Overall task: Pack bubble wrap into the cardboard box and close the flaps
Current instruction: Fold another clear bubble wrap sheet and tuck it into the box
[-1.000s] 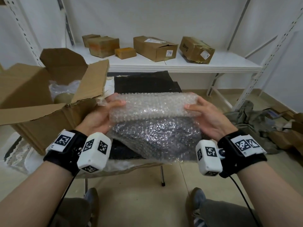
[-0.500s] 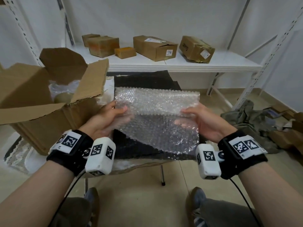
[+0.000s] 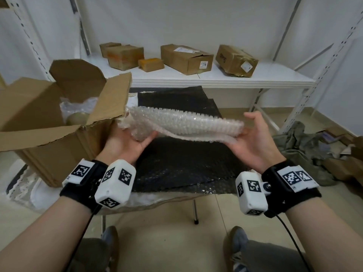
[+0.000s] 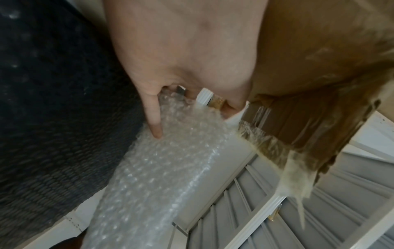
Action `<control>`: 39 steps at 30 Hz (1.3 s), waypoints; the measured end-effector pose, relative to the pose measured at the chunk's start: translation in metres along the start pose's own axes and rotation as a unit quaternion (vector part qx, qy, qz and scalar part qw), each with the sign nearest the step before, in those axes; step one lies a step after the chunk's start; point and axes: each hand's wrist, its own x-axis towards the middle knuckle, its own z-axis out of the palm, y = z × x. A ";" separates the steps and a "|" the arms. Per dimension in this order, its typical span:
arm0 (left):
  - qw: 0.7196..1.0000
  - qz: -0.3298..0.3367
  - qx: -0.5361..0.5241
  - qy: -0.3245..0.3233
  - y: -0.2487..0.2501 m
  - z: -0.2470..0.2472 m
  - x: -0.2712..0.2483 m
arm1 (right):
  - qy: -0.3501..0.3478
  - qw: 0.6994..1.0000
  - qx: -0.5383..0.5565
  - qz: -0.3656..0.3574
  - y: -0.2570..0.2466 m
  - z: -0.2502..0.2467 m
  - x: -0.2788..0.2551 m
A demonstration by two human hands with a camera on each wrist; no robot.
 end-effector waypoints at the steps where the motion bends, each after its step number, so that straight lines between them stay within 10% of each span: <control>1: 1.000 0.005 0.008 -0.003 -0.001 0.000 0.000 | 0.018 0.999 -0.043 0.005 0.001 -0.002 0.002; 5: 1.000 -0.001 0.008 -0.014 -0.003 0.004 0.000 | 0.023 0.967 -0.252 0.019 0.010 -0.003 0.005; 16: 0.977 -0.091 0.176 -0.079 -0.036 0.015 -0.010 | -0.101 0.930 -0.332 0.122 0.026 0.016 0.003; 31: 0.968 -0.100 0.217 -0.070 -0.061 0.037 -0.014 | -0.042 0.942 -0.304 0.137 0.049 0.037 0.004; 39: 0.908 -0.122 0.376 -0.140 -0.063 0.035 -0.016 | 0.037 0.937 -0.339 0.078 0.048 0.025 0.009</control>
